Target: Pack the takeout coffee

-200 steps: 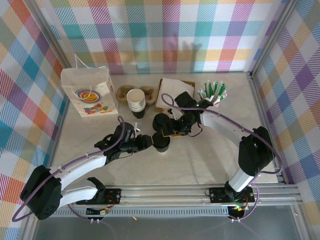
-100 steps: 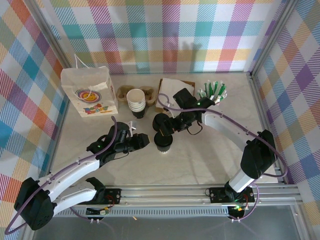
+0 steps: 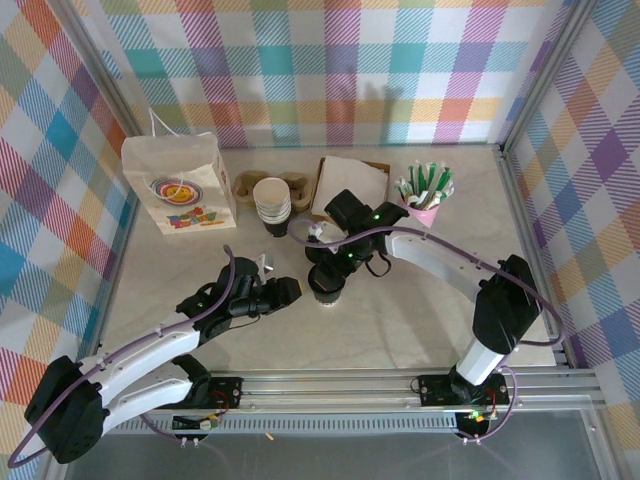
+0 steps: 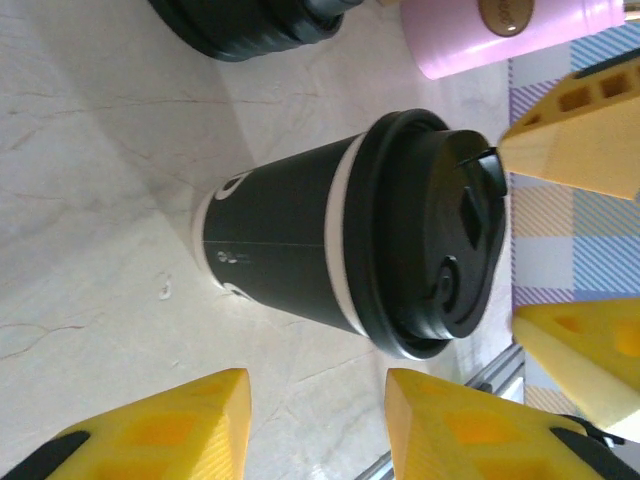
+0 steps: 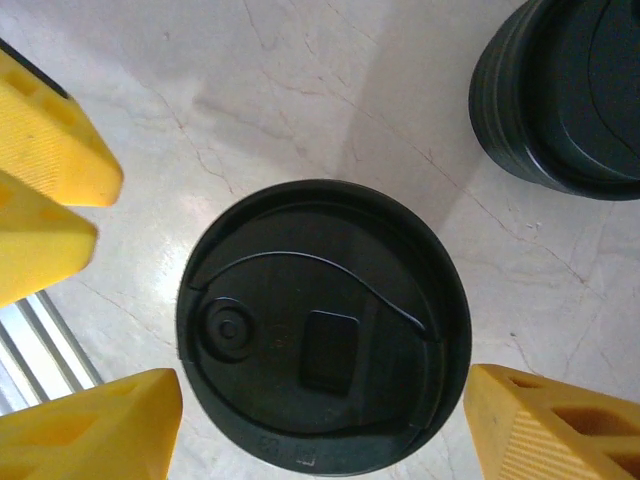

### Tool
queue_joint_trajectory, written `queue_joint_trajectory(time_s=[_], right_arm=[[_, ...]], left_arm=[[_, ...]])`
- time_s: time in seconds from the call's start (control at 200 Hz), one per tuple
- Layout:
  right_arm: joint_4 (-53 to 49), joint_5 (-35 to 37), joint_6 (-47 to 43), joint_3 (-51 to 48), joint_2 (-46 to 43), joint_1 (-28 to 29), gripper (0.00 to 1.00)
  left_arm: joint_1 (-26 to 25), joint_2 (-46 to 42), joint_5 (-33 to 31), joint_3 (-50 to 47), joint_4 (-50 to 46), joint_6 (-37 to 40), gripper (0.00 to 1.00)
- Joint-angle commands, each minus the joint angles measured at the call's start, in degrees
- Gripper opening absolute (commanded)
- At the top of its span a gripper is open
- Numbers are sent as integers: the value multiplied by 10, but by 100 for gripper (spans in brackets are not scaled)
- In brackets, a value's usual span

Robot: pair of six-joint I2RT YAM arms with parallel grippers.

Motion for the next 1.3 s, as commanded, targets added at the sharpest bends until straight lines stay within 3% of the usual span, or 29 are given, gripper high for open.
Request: queue_joint_trajectory(time_s=[0.0, 0.505, 0.875, 1.295], right_arm=[[-15, 12, -18, 20, 11, 13, 75], [-10, 15, 26, 5, 27, 28, 74], [-6, 19, 117, -13, 24, 35, 70], [-16, 23, 137, -20, 28, 39, 69]], left_arm=[[-13, 10, 17, -5, 46, -17, 40], [-30, 44, 26, -16, 81, -32, 41], [-31, 67, 32, -12, 91, -29, 41], [-31, 99, 30, -16, 98, -26, 41]])
